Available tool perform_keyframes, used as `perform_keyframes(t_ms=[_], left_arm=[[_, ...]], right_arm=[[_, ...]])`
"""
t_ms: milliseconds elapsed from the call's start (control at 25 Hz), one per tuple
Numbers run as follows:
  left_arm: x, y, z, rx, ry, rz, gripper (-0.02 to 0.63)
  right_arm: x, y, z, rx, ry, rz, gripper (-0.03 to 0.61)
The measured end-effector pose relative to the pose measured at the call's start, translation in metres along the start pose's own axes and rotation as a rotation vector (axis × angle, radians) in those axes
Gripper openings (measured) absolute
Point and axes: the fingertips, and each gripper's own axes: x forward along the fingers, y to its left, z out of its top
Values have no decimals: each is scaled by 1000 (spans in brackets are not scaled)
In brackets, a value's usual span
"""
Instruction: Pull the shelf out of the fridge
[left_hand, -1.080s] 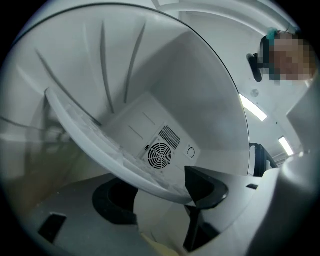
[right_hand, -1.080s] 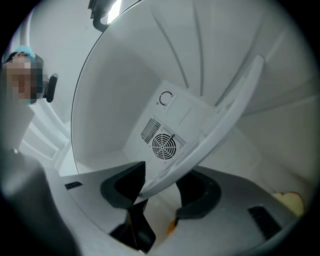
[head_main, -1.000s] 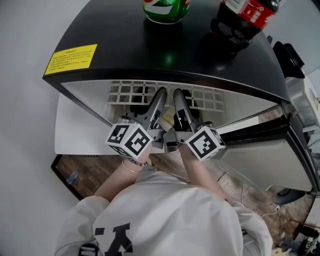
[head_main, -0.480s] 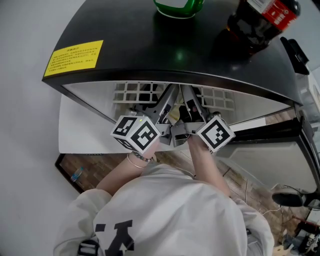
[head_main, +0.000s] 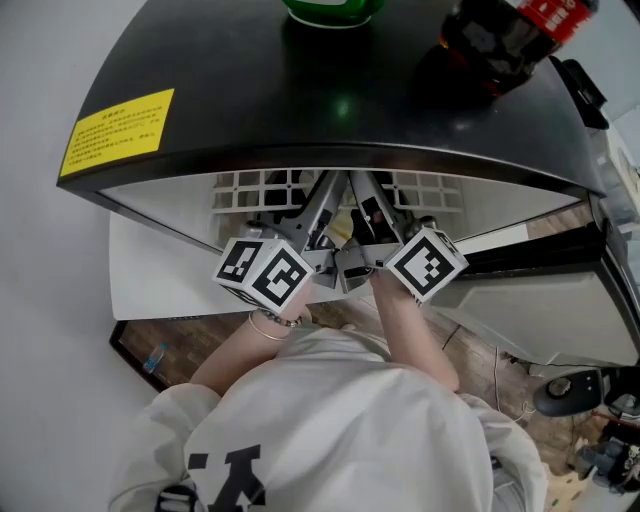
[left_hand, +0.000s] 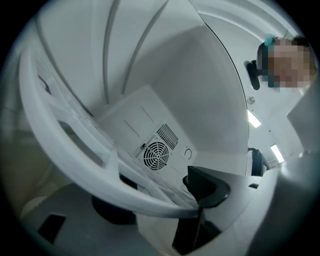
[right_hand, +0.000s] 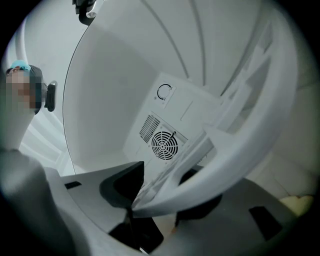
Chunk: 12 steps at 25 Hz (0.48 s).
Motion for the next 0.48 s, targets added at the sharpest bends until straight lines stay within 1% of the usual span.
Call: perform_keyframes(t_ms=[240, 480], left_arm=[[-2, 2, 0, 12, 0, 40, 307], [-8, -2, 0, 12, -5, 59, 298]], right_arm=[[-2, -2, -1, 11, 3, -4, 209], [-6, 1, -2, 10, 21, -11, 206]])
